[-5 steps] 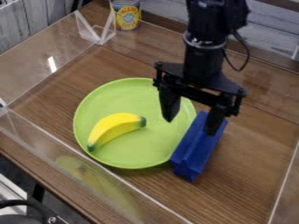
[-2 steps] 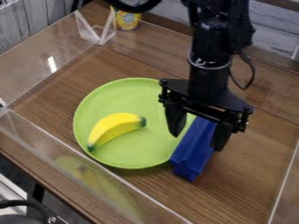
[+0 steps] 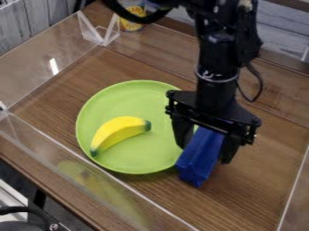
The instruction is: Put the blue object in the green plate
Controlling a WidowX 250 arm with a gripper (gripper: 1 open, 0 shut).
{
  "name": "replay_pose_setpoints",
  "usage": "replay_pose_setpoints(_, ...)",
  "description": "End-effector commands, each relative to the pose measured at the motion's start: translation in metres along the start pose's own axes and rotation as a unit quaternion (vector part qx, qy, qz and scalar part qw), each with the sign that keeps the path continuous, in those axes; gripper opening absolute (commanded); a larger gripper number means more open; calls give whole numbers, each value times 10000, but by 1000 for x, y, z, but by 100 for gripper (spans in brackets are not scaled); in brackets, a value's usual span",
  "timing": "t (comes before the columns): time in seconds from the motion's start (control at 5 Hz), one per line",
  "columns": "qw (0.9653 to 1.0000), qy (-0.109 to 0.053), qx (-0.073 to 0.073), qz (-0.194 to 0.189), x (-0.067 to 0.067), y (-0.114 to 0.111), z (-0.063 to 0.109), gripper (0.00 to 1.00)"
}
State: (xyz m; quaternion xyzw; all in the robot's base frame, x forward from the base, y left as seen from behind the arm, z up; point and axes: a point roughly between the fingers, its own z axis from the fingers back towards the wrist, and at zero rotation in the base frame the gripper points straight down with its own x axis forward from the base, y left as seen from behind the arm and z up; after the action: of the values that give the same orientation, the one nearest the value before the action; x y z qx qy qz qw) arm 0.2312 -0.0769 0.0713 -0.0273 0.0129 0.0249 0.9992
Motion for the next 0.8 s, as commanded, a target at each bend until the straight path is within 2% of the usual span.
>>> replay_pose_setpoints(0.0,9999,-99,-23,-35,2,-3,-1,100)
replay_pose_setpoints(0.6,9998,-180,47,39,5,-4,-16,100)
